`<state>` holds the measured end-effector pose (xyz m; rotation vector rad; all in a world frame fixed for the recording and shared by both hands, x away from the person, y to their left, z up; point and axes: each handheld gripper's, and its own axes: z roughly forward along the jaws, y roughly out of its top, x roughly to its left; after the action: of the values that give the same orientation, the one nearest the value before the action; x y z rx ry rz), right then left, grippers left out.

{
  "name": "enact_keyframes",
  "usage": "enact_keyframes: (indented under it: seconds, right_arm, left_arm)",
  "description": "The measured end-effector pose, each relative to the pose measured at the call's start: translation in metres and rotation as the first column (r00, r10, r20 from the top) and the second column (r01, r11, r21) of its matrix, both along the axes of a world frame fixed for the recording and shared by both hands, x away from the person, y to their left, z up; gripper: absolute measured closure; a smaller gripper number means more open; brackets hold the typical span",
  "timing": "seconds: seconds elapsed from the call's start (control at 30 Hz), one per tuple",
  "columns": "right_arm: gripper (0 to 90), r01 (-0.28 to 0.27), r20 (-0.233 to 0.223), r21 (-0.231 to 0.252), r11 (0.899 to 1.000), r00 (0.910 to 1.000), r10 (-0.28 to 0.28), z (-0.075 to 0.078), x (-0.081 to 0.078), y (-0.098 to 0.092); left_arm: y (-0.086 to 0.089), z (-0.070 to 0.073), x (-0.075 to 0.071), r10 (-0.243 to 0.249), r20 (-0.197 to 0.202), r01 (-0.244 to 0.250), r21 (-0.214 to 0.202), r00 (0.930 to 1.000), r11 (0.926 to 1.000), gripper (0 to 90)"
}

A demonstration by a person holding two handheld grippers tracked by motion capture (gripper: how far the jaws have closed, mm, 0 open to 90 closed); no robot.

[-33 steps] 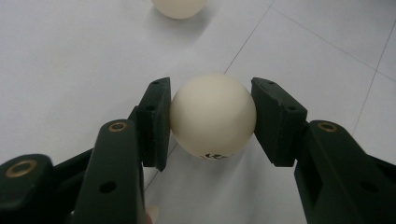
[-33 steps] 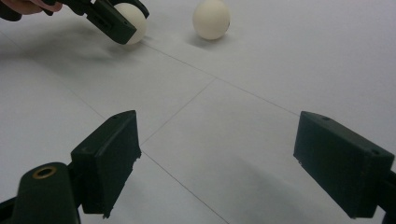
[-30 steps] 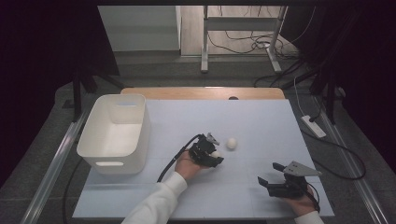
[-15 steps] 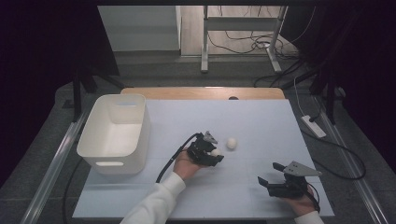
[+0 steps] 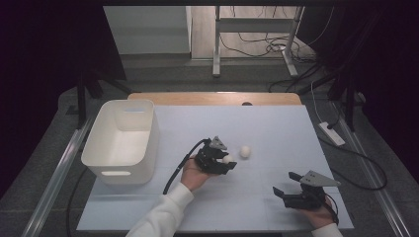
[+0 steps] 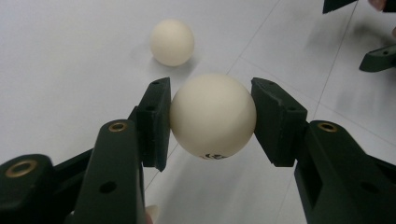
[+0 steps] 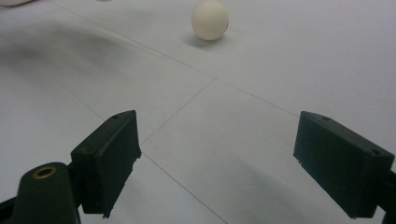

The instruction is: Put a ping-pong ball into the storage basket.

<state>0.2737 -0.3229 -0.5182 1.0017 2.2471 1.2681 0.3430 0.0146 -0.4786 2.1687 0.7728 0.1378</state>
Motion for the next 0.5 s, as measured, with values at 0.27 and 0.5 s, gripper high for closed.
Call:
enact_keyframes:
  seconds: [0.27,0.5]
  right_arm:
    - [14.3,0.002,0.0,-0.001,1.0,1.0,-0.002,-0.0002,0.0003,0.0]
    - [14.3,0.004,-0.003,0.0,1.0,1.0,-0.004,-0.0004,0.0006,-0.0003]
  left_arm:
    - [0.0077,0.0073,-0.0022,0.009,0.014,-0.009,-0.031,0.9999,0.9995,50.6]
    - [0.0102,0.0108,-0.0045,0.013,0.026,-0.012,-0.044,0.9996,0.999,50.5]
